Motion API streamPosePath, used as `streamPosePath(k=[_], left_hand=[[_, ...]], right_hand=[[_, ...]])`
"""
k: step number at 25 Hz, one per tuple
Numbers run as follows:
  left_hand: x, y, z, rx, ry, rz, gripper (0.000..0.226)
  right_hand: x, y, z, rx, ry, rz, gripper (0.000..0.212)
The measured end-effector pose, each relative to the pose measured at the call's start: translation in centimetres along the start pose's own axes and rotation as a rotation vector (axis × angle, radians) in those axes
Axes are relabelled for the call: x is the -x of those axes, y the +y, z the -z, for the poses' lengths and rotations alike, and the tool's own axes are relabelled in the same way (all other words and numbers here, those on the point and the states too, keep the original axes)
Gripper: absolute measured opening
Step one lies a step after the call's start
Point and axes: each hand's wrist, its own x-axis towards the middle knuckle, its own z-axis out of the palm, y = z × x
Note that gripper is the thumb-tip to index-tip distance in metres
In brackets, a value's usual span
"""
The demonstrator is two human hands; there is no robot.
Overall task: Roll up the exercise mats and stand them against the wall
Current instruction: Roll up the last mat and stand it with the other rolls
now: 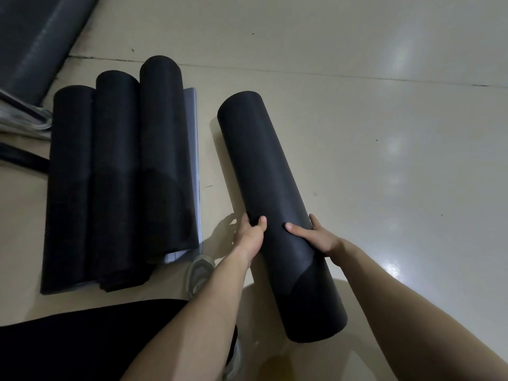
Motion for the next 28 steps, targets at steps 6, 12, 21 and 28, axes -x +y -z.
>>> streamPosePath(k=[6,12,21,28], left_hand=[[0.5,0.3,-0.4,0.060,-0.006,-0.088,0.110],[-1.3,9.5,-4.3,0.126,-0.155,-0.171,0.073],[24.4,34.4,-9.7,-0.165,-0.511,-0.282,0.073],[49.9,52.2,-16.9,-0.530,-0.814,-0.332,0.057]], right_hand=[[0.0,-0.1,0.0,-0.064,-0.061,-0.105,0.091],[-0.7,-7.6,4.7,-0.184,0.213,0.009,0.093],[31.0,-26.7,9.5,-0.586,0.530,0.115,0.049],[57.7,-37.6,12.8,-0.989,0.766,0.129,0.074]])
